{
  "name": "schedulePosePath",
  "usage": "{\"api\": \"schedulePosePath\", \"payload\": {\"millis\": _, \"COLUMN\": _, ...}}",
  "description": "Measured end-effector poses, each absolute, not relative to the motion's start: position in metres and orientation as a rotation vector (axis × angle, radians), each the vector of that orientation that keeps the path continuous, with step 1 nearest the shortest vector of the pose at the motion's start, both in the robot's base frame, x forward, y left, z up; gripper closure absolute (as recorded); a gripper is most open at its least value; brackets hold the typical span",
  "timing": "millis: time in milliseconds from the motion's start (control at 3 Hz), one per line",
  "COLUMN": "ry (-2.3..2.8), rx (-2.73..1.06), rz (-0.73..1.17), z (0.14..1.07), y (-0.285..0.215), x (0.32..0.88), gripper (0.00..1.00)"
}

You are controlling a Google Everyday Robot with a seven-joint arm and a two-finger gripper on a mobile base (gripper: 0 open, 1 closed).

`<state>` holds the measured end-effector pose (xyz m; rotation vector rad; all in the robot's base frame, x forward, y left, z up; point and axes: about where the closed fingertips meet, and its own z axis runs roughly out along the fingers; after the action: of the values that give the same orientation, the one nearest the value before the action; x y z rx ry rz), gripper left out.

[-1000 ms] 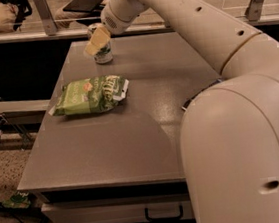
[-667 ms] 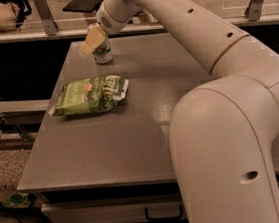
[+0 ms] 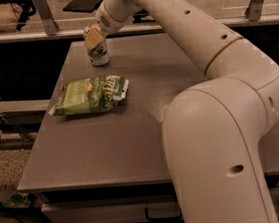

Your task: Knock 7up can over

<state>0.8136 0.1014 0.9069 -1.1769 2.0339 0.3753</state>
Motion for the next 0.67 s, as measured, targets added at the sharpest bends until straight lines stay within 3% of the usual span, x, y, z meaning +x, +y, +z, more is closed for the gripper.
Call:
{"api": "schedulePosePath", "payload": {"millis": 333, "ry": 2.034, "rx": -1.173, "rz": 0.373, "z": 0.918, "y": 0.084, "x": 0.809, "gripper": 0.79}}
{"api": "schedulePosePath", "payload": {"millis": 667, "ry": 2.022, "rx": -1.213, "rz": 0.311, "z": 0.951, "y": 0.043, "x": 0.791, "gripper": 1.0}}
